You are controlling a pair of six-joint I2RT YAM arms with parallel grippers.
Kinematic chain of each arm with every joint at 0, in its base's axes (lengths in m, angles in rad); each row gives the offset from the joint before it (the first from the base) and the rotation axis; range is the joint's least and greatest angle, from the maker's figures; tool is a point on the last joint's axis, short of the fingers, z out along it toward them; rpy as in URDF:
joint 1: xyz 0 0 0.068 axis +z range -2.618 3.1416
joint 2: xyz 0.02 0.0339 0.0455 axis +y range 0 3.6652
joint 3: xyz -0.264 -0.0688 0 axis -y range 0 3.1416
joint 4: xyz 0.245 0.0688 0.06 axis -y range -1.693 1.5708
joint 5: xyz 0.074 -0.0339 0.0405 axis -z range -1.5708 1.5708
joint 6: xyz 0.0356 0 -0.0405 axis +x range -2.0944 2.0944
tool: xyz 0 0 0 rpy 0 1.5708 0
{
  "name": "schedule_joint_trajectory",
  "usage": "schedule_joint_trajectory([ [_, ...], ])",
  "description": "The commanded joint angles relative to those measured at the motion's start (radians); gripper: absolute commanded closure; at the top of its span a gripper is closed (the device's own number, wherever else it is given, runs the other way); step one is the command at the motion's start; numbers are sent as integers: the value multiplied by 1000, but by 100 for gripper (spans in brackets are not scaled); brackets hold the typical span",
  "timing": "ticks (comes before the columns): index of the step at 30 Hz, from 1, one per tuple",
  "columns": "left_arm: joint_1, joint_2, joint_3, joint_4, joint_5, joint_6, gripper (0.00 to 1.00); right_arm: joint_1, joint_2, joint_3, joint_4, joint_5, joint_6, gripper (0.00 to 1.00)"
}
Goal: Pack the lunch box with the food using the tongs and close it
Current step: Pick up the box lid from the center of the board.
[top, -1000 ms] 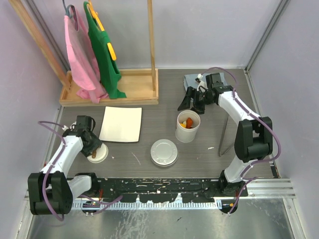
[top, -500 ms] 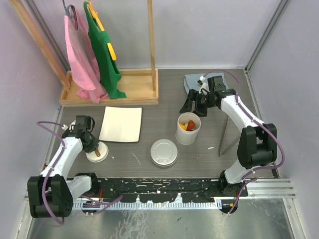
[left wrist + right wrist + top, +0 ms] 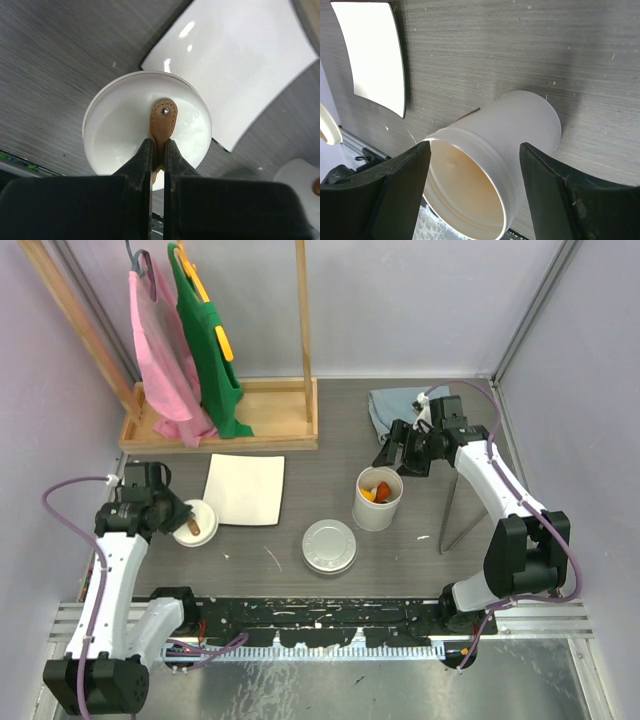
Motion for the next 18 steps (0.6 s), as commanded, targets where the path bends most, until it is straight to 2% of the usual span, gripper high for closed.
schedule_joint_trajectory([
  [1,-4,-32,130,-99,121,26,100,-9,-31,-62,36,-87,64,24],
  [3,-26,-19,181,-108,169,25,100,-9,-49,-104,68,-111,100,23],
  [5,-99,3,228,-79,207,8,100,-9,-62,-155,116,-170,141,23],
  [12,-512,202,471,4,54,-39,100,0,-129,-209,173,-271,189,24],
  [14,-589,284,550,31,31,-27,100,-1,-152,-190,148,-233,176,23],
  [18,-719,490,761,39,13,35,100,-22,-221,-134,80,-17,143,22],
])
